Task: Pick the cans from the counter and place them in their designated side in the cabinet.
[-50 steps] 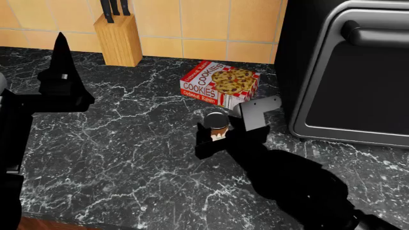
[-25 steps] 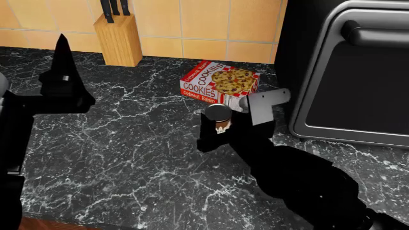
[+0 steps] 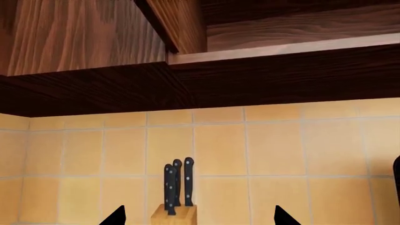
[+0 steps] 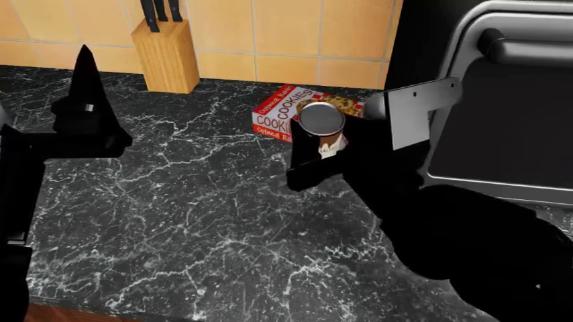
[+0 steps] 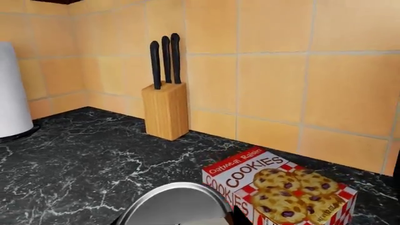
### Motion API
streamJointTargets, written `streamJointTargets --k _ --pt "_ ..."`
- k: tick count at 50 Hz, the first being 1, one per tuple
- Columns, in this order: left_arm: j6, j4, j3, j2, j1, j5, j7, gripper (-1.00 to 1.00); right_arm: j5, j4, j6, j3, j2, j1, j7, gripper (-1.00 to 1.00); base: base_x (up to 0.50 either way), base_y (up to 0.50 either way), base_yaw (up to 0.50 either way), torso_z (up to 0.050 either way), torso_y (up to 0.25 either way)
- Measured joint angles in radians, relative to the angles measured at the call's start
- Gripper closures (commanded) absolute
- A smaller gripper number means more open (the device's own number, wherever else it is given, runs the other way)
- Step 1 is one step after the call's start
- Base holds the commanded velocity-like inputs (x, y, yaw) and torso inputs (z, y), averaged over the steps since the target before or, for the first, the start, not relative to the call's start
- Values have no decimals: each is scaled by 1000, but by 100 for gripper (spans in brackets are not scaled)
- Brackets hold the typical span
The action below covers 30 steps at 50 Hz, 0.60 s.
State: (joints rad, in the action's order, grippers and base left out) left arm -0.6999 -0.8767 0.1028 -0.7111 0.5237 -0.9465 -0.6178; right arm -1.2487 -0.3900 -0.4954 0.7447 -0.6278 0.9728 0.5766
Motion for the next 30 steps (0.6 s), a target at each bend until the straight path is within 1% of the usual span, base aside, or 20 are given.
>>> streamJointTargets --k 8,24,30 --pt "2 -2 0 -1 1 -4 -3 -100 -45 -76 -21 -31 -34 44 42 100 3 -19 0 0 0" --pt "-8 -11 -2 -9 22 -30 -21 -100 -131 -189 -38 -94 -80 135 87 100 -11 -320 0 0 1" --pt "-15 -14 -7 -12 37 -42 -28 -100 -149 -213 -27 -123 -89 165 82 100 9 -64 0 0 0"
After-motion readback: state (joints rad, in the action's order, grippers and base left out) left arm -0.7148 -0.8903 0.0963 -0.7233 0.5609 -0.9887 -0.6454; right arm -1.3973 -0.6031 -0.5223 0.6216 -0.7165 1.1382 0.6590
